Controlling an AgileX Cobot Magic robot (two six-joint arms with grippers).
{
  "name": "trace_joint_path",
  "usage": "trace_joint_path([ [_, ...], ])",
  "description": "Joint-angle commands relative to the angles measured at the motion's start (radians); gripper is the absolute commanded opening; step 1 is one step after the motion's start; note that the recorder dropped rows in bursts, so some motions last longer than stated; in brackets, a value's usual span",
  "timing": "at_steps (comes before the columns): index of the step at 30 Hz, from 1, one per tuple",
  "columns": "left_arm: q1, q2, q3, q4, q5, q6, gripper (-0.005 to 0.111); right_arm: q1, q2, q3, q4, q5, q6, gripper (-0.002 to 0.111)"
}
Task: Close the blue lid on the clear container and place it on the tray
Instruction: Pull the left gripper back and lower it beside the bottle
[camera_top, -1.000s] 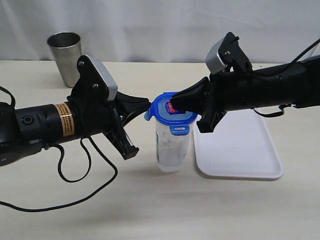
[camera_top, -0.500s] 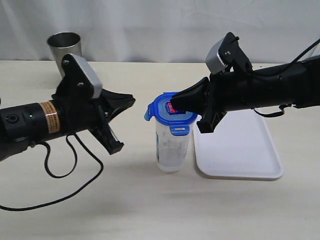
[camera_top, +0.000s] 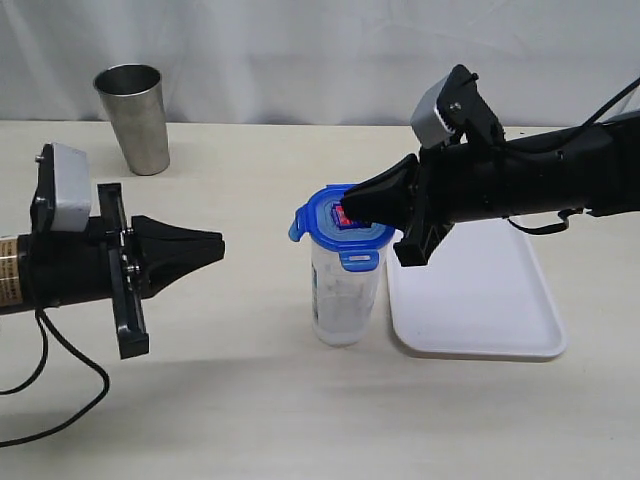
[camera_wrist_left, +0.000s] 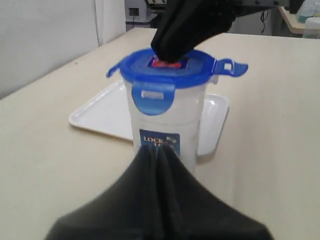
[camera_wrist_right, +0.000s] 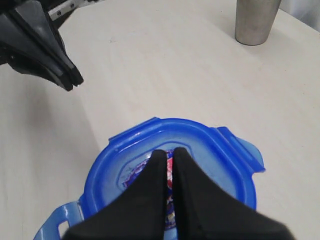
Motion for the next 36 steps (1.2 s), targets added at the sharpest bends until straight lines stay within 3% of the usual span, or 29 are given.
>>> trace_joint_path([
  [1, 0.002, 0.119, -0.051, 0.051, -0.022, 0.003, 0.000, 0.004, 0.005, 0.003, -0.045, -0.003, 0.004, 0.004],
  [7, -0.021, 0.286, -0.156, -0.017, -0.022, 0.032, 0.001, 0.004, 0.005, 0.003, -0.047, -0.003, 0.004, 0.004],
  [10, -0.034, 0.336, -0.198, -0.008, -0.022, 0.077, 0.013, 0.004, 0.005, 0.003, -0.047, -0.003, 0.008, 0.004],
  [13, -0.056, 0.367, -0.227, -0.016, -0.022, 0.111, 0.043, 0.004, 0.005, 0.003, -0.047, -0.003, 0.008, 0.004],
  [16, -0.098, 0.388, -0.251, -0.060, -0.022, 0.111, 0.083, 0.004, 0.005, 0.003, -0.047, -0.003, 0.008, 0.004],
  [17, -0.117, 0.395, -0.259, -0.079, -0.008, 0.103, 0.090, 0.004, 0.005, 0.003, -0.047, -0.003, 0.008, 0.004],
  [20, -0.177, 0.423, -0.286, -0.173, 0.095, 0.103, 0.090, 0.004, 0.005, 0.003, -0.047, -0.003, 0.008, 0.004],
  [26, -0.242, 0.457, -0.351, -0.149, 0.059, 0.105, 0.090, 0.004, 0.005, 0.003, -0.047, -0.003, 0.008, 0.004],
  [36, -0.319, 0.457, -0.411, -0.148, 0.113, 0.110, 0.090, 0.004, 0.005, 0.003, -0.051, -0.005, 0.010, 0.004],
])
